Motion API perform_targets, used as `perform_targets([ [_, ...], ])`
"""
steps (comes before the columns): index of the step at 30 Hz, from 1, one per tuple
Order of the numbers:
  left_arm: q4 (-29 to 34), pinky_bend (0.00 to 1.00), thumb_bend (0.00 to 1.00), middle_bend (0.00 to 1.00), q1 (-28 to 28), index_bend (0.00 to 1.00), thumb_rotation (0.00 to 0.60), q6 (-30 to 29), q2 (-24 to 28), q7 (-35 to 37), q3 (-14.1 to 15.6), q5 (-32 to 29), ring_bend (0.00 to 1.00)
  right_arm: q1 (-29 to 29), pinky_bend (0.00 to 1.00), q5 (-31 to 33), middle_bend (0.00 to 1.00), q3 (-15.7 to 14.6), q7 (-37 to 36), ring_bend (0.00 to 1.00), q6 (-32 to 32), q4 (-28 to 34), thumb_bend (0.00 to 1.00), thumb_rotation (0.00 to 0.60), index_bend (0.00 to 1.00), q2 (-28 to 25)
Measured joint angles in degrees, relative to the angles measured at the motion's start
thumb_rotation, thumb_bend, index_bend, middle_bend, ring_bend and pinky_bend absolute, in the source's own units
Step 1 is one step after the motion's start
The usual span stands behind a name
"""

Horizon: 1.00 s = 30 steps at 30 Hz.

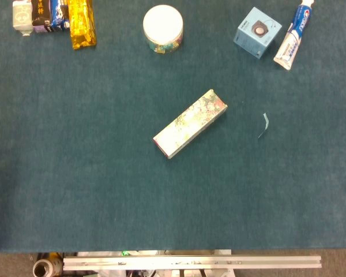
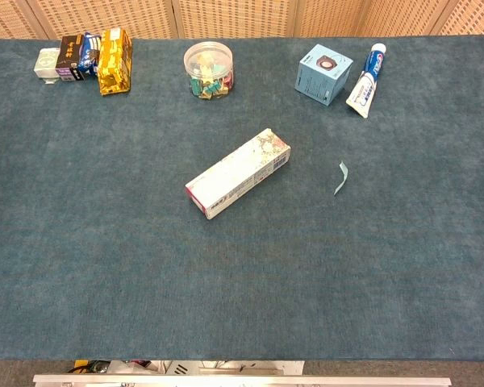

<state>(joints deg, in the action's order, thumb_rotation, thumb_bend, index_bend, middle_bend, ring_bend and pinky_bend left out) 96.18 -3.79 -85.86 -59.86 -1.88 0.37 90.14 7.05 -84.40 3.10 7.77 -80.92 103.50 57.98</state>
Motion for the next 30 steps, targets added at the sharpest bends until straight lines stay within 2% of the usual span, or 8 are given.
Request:
perform_targets([
  [6, -0.4, 0.31, 0.21, 0.31, 0.0, 0.25, 0.6, -0.5, -0.4, 0.2, -0.2, 0.1, 0.31, 0.8, 0.92, -0.7, 0.67, 0.3, 0.0, 0.76, 0.6, 0.1, 0.22, 0.6, 0.57, 0.1],
  [9, -0.4, 0.31, 0.21, 0.31, 0.1, 0.25, 0.6, -0.8, -0.4, 0.3, -0.2, 0.2, 0.31, 1.8, 0.92, -1.7, 0.69, 0.3, -0.6, 0.81, 1.9, 0.3, 0.22, 0.6, 0.57, 0.0],
  [11, -0.4, 0.31, 0.21, 0.31, 0.2, 0.25, 0.6, -0.8, -0.4, 0.4, -0.2, 0.3, 0.31, 2.8, 0.97, -2.4, 0.8, 0.4, -1.0, 0.92, 3.2, 0.4, 0.22, 0.6, 0.57, -0.2],
  [13, -0.5, 0.31, 0.21, 0.31, 0.2, 0.25, 0.6, -0.8, -0.4, 0.5, -0.1, 0.4, 0.31, 4.3, 1.0, -3.2, 0.89, 0.3, -1.2, 0.99, 5.4, 0.4, 0.22, 0.6, 0.57, -0.2],
  [17, -0.6, 0.31, 0.21, 0.31, 0.6, 0.25, 0.6, -1.1, -0.4, 0.8, 0.3, 0.6, 0.31, 7.8, 1.0, -4.0, 1.0, 0.4, -0.8, 1.0, 11.0, 0.3, 0.22, 0.6, 0.57, -0.2],
  [23, -1.2, 0.31, 0.21, 0.31, 1.7, 0.25, 0.6, -2.1, -0.2, 1.7, 0.7, 0.3, 0.31, 15.5, 1.0, -3.7, 1.0, 1.1, 2.0, 1.0, 21.8, -1.0, 0.22, 0.6, 0.57, 2.9],
  [30, -1.4, 0.31, 0.21, 0.31, 2.4, 0.25, 0.6, -2.3, 0.3, 2.1, 0.9, -0.4, 0.31, 22.4, 1.0, -2.7, 1.0, 1.6, 6.0, 1.0, 29.2, -7.1, 0.22, 0.6, 0.57, 11.8],
])
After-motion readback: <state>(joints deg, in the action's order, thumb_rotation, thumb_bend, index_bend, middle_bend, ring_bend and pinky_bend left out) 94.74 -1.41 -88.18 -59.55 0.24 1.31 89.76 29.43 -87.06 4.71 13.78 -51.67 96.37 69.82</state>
